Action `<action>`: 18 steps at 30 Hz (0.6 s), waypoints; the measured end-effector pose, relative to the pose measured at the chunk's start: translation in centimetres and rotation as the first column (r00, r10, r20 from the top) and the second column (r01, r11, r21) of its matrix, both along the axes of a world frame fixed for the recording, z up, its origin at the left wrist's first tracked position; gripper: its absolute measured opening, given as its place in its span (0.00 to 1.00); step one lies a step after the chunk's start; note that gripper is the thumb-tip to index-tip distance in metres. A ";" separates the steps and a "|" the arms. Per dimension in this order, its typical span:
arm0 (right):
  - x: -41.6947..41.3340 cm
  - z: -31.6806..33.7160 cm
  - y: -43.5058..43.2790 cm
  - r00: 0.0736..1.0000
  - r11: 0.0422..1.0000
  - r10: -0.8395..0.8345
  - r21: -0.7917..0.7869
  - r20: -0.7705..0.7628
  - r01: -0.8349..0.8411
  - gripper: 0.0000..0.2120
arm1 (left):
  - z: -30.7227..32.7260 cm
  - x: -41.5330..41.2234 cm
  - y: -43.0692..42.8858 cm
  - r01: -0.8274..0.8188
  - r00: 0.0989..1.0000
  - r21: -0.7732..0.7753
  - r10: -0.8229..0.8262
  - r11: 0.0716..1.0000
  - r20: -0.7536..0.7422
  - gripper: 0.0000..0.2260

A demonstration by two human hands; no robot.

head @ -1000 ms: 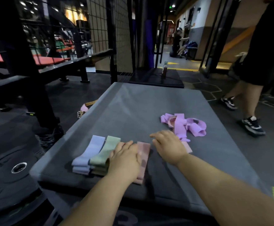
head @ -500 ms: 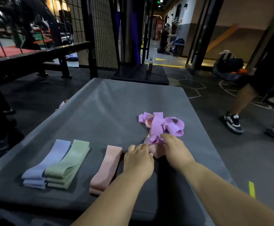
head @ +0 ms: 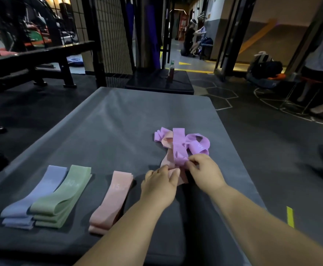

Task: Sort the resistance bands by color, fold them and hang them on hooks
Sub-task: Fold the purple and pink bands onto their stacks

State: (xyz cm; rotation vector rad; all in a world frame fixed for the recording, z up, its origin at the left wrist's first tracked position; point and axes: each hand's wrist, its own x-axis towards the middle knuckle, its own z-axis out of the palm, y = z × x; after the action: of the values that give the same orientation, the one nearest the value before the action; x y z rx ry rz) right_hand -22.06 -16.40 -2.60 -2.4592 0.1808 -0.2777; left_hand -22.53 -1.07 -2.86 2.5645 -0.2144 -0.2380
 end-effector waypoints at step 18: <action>-11.4 2.7 -1.7 0.978 0.760 -0.074 0.624 -0.194 0.181 0.09 | 1.9 -5.9 0.6 0.302 0.950 -0.070 -0.294 0.951 0.108 0.21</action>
State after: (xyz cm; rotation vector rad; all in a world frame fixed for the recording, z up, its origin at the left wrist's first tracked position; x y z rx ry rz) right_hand -33.46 -18.10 0.13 -1.7790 0.4391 -0.0547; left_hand -28.38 -0.46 -1.00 2.4522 -0.6378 -0.2113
